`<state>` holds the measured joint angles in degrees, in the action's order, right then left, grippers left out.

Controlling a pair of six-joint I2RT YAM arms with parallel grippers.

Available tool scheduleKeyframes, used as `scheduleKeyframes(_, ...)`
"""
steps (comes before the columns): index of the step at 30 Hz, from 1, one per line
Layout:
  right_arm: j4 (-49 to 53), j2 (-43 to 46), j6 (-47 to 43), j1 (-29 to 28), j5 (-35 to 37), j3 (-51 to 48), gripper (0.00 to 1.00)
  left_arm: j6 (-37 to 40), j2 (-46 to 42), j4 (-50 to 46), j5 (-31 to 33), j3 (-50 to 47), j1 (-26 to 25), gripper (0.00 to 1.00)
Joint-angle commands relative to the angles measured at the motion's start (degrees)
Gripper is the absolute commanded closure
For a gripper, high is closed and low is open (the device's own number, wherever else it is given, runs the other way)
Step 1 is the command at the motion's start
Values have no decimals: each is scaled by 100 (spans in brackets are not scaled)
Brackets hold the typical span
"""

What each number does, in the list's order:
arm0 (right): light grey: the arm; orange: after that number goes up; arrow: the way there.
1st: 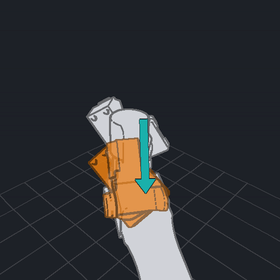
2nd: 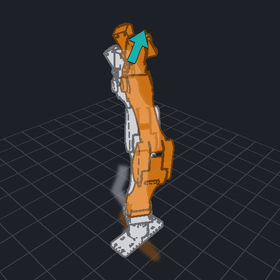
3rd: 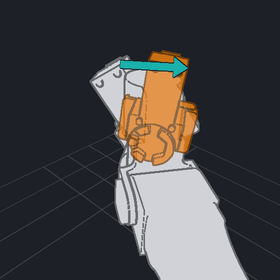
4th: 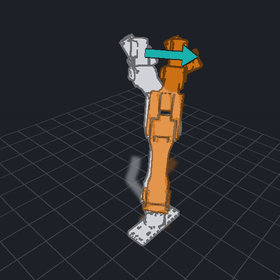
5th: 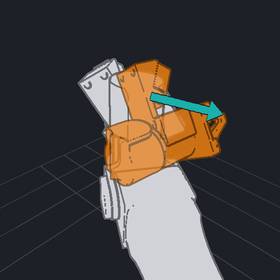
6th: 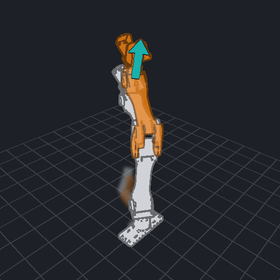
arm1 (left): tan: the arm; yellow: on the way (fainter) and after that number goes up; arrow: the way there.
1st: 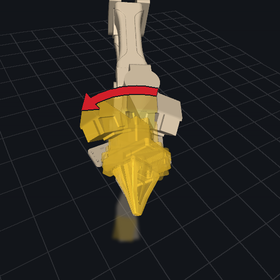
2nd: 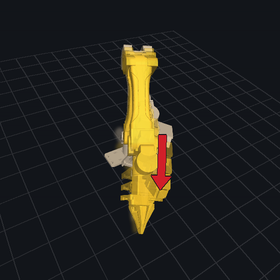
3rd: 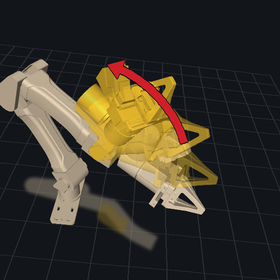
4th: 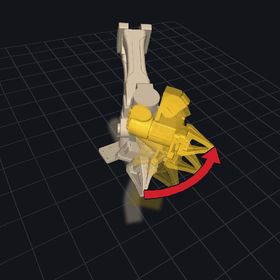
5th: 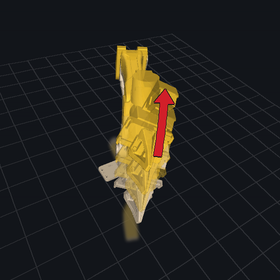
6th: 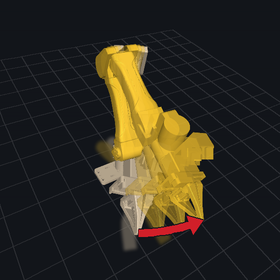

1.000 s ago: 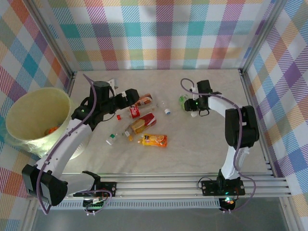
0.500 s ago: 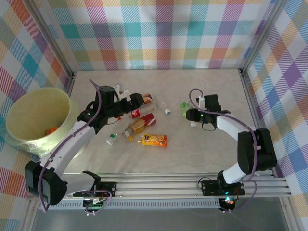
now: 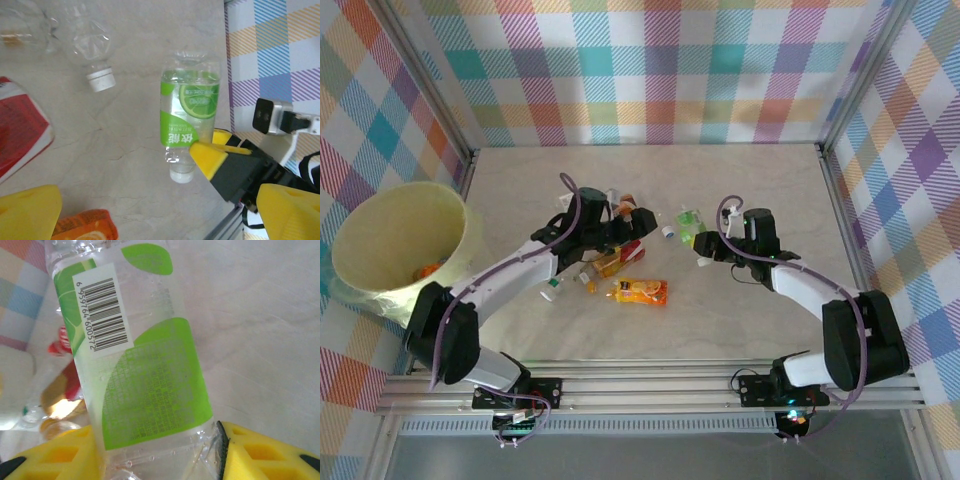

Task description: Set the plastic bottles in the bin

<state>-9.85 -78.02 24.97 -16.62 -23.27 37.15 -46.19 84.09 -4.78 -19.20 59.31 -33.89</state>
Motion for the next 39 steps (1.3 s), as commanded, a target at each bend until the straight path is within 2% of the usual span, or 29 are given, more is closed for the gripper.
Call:
scheduleKeyframes(1, -650, 255, 188, -173, -471, -82, 63, -334, 225, 476, -210, 273, -192, 0)
scheduleKeyframes(7, -761, 336, 48, -497, -661, 26, 63, -269, 451, 126, 67, 710, -355, 0)
scheduleKeyframes(13, -472, 305, -234, -819, -468, 255, 62, -132, 597, -413, 519, 1074, -430, 0)
scheduleKeyframes(21, -440, 331, -386, -1057, -693, 392, 62, 49, 882, -1451, 1127, 1562, -561, 0)
scheduleKeyframes(24, -459, 368, -422, -1113, -711, 416, 62, 48, 940, -1534, 1203, 1632, -618, 1)
scheduleKeyframes(31, -397, 349, -466, -1190, -706, 505, 61, -91, 1004, -1543, 1135, 1638, -656, 17)
scheduleKeyframes(35, -373, 297, -467, -1205, -850, 542, 59, -135, 995, -1462, 1072, 1574, -652, 33)
scheduleKeyframes(39, -320, 219, -467, -1202, -1143, 591, 48, -196, 987, -1364, 1057, 1527, -653, 40)
